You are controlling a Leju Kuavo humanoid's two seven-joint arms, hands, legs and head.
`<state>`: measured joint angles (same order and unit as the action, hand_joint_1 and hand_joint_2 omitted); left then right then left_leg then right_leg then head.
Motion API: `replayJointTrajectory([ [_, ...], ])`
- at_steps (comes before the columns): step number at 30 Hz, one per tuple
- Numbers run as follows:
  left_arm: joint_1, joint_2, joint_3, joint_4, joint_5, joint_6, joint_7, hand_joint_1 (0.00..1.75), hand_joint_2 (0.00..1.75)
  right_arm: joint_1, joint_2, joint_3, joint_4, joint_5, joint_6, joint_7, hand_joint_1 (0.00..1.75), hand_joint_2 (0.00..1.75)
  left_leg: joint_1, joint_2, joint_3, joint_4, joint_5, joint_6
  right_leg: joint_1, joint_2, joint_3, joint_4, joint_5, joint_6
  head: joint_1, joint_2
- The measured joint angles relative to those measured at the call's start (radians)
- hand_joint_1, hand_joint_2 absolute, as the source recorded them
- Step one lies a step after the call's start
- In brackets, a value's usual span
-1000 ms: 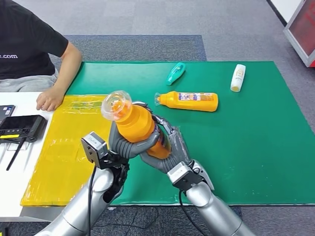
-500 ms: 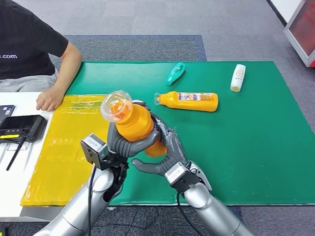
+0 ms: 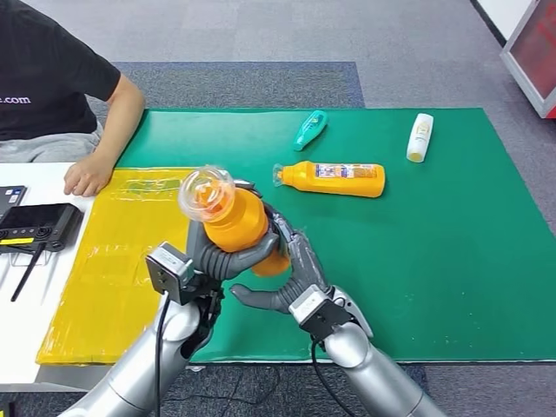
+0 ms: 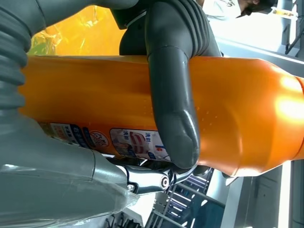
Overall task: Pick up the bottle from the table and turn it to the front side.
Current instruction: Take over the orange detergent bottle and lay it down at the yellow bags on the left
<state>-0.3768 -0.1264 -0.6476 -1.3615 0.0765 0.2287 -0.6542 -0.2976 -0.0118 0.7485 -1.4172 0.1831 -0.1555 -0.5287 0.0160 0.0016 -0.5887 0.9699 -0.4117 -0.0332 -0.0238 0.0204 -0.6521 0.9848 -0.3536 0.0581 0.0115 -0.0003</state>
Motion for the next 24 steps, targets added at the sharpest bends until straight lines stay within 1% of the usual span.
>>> replayJointTrajectory([
  [6, 0.012, 0.009, -0.001, -0.007, -0.019, 0.020, 0.001, 1.75, 1.75, 0.006, 0.005, 0.000, 0.009, -0.012, -0.013, 0.000, 0.00, 1.75, 0.000, 0.000, 0.000, 0.000, 0.000, 0.000, 0.000, 0.000, 0.000, 0.000, 0.000, 0.000, 0.000, 0.000],
  [11, 0.022, 0.016, -0.002, -0.017, -0.024, 0.027, 0.001, 1.75, 1.75, 0.008, 0.008, -0.005, 0.012, -0.017, -0.044, -0.001, 0.00, 1.75, 0.000, 0.000, 0.000, 0.000, 0.000, 0.000, 0.000, 0.000, 0.000, 0.000, 0.000, 0.000, 0.000, 0.000],
  [20, 0.032, 0.038, 0.009, -0.046, -0.021, 0.059, 0.001, 1.75, 1.75, 0.015, 0.009, -0.033, 0.012, 0.007, -0.096, -0.020, 0.00, 1.75, 0.000, 0.000, 0.000, 0.000, 0.000, 0.000, 0.000, 0.000, 0.000, 0.000, 0.000, 0.000, 0.000, 0.000],
  [24, 0.032, 0.042, 0.009, -0.061, -0.023, 0.062, 0.000, 1.75, 1.75, 0.017, 0.010, -0.043, 0.012, 0.010, -0.105, -0.020, 0.00, 1.75, 0.000, 0.000, 0.000, 0.000, 0.000, 0.000, 0.000, 0.000, 0.000, 0.000, 0.000, 0.000, 0.000, 0.000],
])
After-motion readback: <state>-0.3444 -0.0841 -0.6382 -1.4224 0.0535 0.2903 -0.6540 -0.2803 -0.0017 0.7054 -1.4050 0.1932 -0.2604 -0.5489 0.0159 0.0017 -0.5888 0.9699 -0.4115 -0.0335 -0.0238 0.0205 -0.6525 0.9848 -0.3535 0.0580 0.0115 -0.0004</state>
